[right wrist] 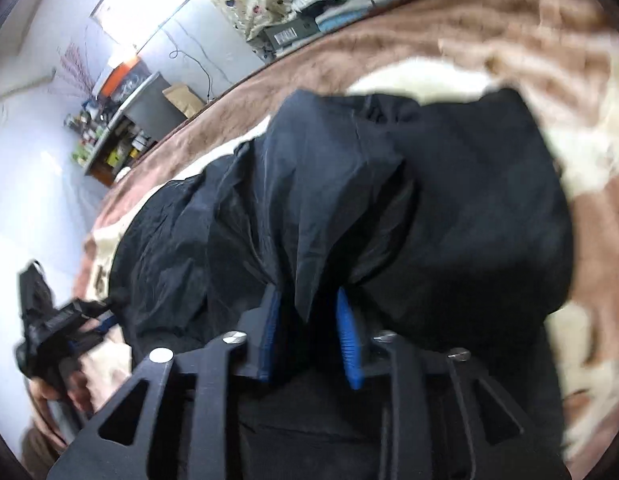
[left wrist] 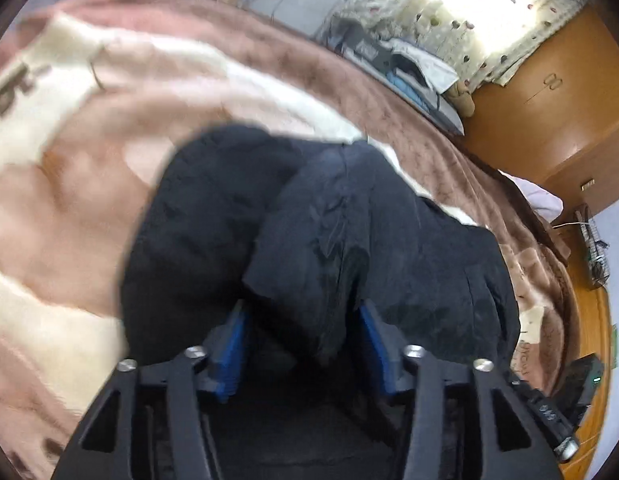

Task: Fold large clothes
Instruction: 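Lift the hem and fold it toward the hood with both grippers, then open both grippers and release the folded hem onto the jacket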

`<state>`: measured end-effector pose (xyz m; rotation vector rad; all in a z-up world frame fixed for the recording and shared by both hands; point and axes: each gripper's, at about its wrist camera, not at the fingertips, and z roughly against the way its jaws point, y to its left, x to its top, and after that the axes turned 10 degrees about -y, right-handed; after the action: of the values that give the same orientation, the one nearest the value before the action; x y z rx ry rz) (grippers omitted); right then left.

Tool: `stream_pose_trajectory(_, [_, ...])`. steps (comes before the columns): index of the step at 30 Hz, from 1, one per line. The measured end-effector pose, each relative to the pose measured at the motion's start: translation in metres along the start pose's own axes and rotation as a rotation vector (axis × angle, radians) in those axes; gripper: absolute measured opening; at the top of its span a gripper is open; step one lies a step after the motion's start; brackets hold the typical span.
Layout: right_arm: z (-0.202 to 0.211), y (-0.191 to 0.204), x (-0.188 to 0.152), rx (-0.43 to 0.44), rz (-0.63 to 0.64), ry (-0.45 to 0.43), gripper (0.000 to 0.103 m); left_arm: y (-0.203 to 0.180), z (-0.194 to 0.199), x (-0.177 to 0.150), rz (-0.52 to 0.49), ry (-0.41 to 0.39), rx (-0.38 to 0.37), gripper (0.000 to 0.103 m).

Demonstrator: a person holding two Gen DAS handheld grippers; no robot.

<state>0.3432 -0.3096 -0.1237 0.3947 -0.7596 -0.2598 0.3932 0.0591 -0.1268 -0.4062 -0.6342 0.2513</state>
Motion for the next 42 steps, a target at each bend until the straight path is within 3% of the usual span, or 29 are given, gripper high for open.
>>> stream_pose_trajectory(4, [0.037,0.016,0.011,-0.111,0.122,-0.169,0.031,-0.016,0.05,0.007,-0.138,-0.186,0.074,0.057])
stream_pose_trajectory(6, [0.046,0.028,0.018,-0.13,0.168,-0.25,0.031,-0.025,0.062,0.015,-0.139,-0.219,0.042,0.057])
stream_pose_trajectory(8, [0.036,0.041,0.023,-0.119,0.243,-0.241,0.036,-0.042,0.066,0.02,-0.168,-0.255,0.01,0.058])
stream_pose_trajectory(10, [0.017,0.047,0.026,-0.134,0.283,-0.212,0.037,-0.057,0.051,0.023,-0.198,-0.223,-0.016,0.066])
stream_pose_trajectory(14, [-0.023,0.044,0.014,-0.172,0.346,-0.114,0.039,-0.073,0.003,0.013,-0.282,-0.107,0.048,0.066])
stream_pose_trajectory(16, [-0.039,0.035,0.003,-0.218,0.362,-0.07,0.039,-0.067,-0.017,0.003,-0.304,-0.075,0.108,0.066])
stream_pose_trajectory(18, [-0.045,0.021,-0.005,-0.209,0.335,-0.063,0.039,-0.058,-0.031,-0.004,-0.317,-0.061,0.149,0.066])
stream_pose_trajectory(20, [-0.047,0.012,-0.012,-0.194,0.33,-0.072,0.041,-0.042,-0.041,-0.009,-0.292,-0.038,0.158,0.074])
stream_pose_trajectory(21, [-0.05,0.01,-0.015,-0.195,0.331,-0.065,0.041,-0.036,-0.042,-0.01,-0.282,-0.035,0.155,0.079])
stream_pose_trajectory(26, [-0.06,0.001,-0.02,-0.216,0.297,-0.046,0.054,-0.03,-0.049,-0.016,-0.298,-0.035,0.147,0.08])
stream_pose_trajectory(29, [-0.052,0.001,-0.012,-0.207,0.243,-0.018,0.055,-0.03,-0.047,-0.015,-0.282,-0.025,0.155,0.08])
stream_pose_trajectory(32, [-0.016,0.017,-0.005,-0.201,0.257,-0.132,0.055,-0.033,-0.021,-0.008,-0.228,-0.068,0.131,0.078])
stream_pose_trajectory(35, [0.015,0.045,-0.008,-0.109,0.301,-0.243,0.055,-0.051,0.006,-0.012,-0.298,-0.15,0.109,0.078])
stream_pose_trajectory(38, [0.01,0.069,-0.016,-0.001,0.328,-0.196,0.056,-0.068,0.013,-0.024,-0.325,-0.116,0.024,0.078])
stream_pose_trajectory(42, [-0.029,0.082,-0.041,-0.059,0.423,-0.078,0.055,-0.076,-0.008,-0.04,-0.394,-0.059,0.089,0.078])
